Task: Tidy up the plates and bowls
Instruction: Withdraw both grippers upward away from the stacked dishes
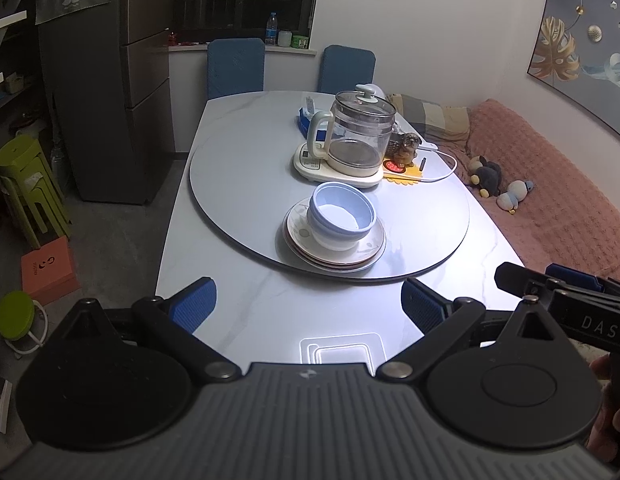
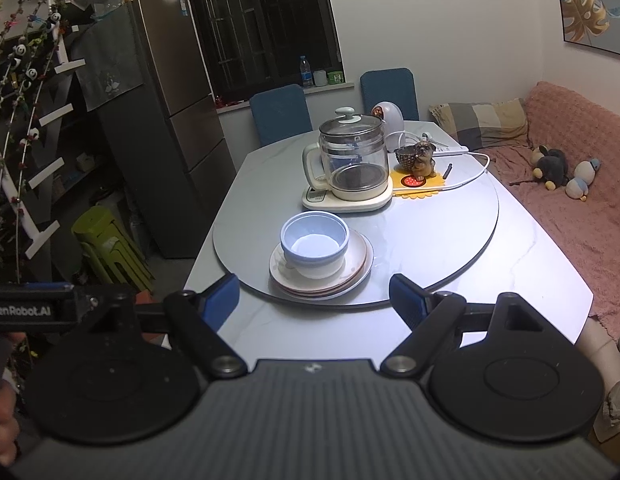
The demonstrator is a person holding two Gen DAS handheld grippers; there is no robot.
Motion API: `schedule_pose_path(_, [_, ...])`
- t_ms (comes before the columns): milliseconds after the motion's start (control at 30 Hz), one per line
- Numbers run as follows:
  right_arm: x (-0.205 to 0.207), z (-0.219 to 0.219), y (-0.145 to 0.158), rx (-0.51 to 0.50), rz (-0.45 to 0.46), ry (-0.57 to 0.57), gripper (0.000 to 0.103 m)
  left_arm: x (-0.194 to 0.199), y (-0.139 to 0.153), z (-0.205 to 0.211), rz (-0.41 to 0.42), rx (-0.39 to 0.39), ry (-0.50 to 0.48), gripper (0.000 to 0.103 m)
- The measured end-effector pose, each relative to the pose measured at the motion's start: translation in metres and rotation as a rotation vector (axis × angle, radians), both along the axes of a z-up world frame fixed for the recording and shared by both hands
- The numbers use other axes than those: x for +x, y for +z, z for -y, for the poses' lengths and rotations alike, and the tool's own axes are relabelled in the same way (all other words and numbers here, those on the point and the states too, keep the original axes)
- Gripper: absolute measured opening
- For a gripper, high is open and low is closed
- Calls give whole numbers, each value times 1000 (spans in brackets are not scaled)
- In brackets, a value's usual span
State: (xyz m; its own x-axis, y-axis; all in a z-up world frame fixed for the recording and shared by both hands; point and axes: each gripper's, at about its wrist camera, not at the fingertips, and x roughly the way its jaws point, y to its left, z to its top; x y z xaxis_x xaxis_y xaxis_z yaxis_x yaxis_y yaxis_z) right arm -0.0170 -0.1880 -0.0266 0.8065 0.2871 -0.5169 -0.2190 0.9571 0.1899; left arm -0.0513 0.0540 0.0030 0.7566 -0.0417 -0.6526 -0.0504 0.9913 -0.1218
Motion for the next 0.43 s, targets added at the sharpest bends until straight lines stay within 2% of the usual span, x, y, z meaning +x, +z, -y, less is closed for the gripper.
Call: schedule_pose_path(433, [4,3,-2,4,-1,-4,84,10,-6,5,-3,1,-7,100])
